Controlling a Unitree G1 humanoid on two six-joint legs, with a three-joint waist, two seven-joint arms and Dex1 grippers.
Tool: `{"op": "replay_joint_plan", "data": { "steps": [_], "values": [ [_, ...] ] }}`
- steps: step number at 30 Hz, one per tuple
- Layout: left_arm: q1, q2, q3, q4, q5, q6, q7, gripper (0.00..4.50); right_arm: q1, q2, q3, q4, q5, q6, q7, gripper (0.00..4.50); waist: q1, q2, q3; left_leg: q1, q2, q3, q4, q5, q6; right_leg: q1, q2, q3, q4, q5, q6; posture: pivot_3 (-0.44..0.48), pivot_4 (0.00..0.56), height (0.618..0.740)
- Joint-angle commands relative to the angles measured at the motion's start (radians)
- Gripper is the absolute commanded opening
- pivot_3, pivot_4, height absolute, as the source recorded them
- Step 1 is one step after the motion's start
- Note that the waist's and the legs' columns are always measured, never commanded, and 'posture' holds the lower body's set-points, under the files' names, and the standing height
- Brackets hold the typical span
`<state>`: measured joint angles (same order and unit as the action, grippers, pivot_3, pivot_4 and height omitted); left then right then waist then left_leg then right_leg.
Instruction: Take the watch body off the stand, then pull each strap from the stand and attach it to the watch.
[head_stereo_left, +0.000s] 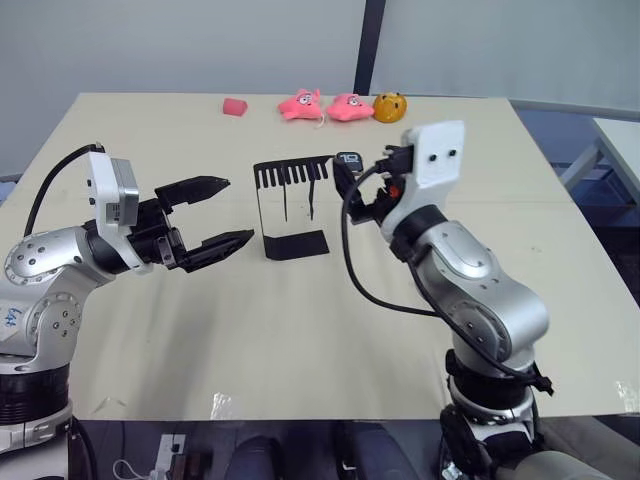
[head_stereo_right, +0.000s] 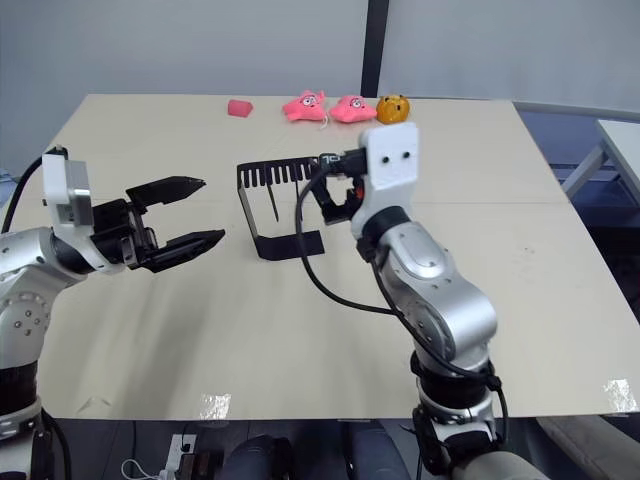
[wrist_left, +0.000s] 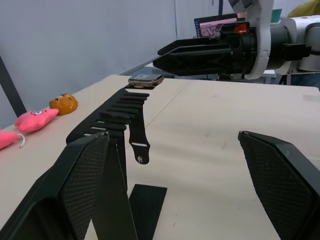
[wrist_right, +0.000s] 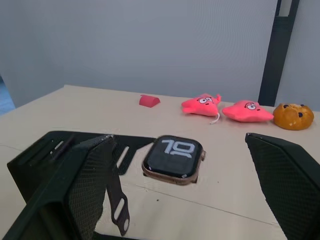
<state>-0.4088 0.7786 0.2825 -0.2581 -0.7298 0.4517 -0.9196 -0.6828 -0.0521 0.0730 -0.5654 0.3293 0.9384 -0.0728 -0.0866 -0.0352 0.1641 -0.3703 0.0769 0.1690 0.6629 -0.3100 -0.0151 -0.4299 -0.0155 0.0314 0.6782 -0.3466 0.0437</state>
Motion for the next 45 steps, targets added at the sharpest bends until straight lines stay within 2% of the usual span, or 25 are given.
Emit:
{"op": "replay_joint_plan", "data": {
  "steps": [1, 13, 35, 38, 42, 43, 45],
  "values": [
    [-0.014, 0.001, 0.001, -0.041, -0.020, 0.010, -0.002, 4.46, -0.035, 0.016, 0.001, 0.032, -0.036, -0.038, -0.009, 4.50, -0.001, 0.000, 0.000, 0.000, 0.001, 0.000, 0.000, 0.000, 0.000, 0.000, 0.001, 0.000, 0.000, 0.000, 0.000, 0.000, 0.150, 0.740],
    [-0.003, -0.020, 0.027, -0.010, 0.024, -0.051, 0.017, 4.46, -0.090, 0.051, 0.024, 0.186, -0.101, -0.108, 0.011, 4.50, -0.004, 0.000, 0.000, 0.000, 0.003, 0.001, 0.000, 0.000, -0.002, -0.001, 0.004, 0.002, 0.000, -0.001, -0.001, 0.000, 0.150, 0.740],
    [-0.004, -0.032, 0.015, 0.000, 0.045, -0.069, 0.032, 4.46, -0.111, 0.100, -0.006, 0.216, -0.106, -0.101, 0.017, 4.50, -0.020, 0.000, 0.000, 0.000, 0.003, 0.001, -0.001, 0.000, -0.003, -0.002, 0.004, 0.002, 0.000, -0.001, -0.002, 0.000, 0.150, 0.740],
    [-0.006, -0.031, 0.016, 0.004, 0.047, -0.069, 0.030, 4.50, -0.109, 0.104, -0.007, 0.215, -0.103, -0.101, 0.022, 3.68, -0.024, 0.000, 0.000, 0.000, 0.004, 0.001, -0.001, 0.000, -0.003, -0.002, 0.004, 0.002, 0.000, -0.001, -0.002, 0.000, 0.150, 0.740],
    [-0.007, -0.029, 0.016, 0.010, 0.049, -0.071, 0.028, 4.50, -0.109, 0.110, -0.006, 0.213, -0.093, -0.105, 0.036, 1.72, -0.025, 0.000, 0.000, 0.000, 0.004, 0.001, -0.001, 0.000, -0.003, -0.002, 0.004, 0.002, 0.000, -0.001, -0.002, 0.000, 0.150, 0.740],
    [-0.007, -0.028, 0.017, 0.010, 0.049, -0.072, 0.027, 4.50, -0.109, 0.112, -0.006, 0.211, -0.091, -0.106, 0.039, 1.55, -0.025, 0.000, 0.000, 0.000, 0.004, 0.001, -0.001, 0.000, -0.004, -0.002, 0.004, 0.002, 0.000, -0.001, -0.002, 0.000, 0.150, 0.740],
    [-0.005, -0.027, 0.017, 0.010, 0.049, -0.073, 0.027, 4.50, -0.109, 0.114, -0.007, 0.209, -0.090, -0.108, 0.043, 1.56, -0.025, 0.000, 0.000, 0.000, 0.004, 0.001, -0.001, 0.000, -0.004, -0.002, 0.004, 0.002, 0.000, -0.001, -0.002, 0.000, 0.150, 0.740]
  ]
}}
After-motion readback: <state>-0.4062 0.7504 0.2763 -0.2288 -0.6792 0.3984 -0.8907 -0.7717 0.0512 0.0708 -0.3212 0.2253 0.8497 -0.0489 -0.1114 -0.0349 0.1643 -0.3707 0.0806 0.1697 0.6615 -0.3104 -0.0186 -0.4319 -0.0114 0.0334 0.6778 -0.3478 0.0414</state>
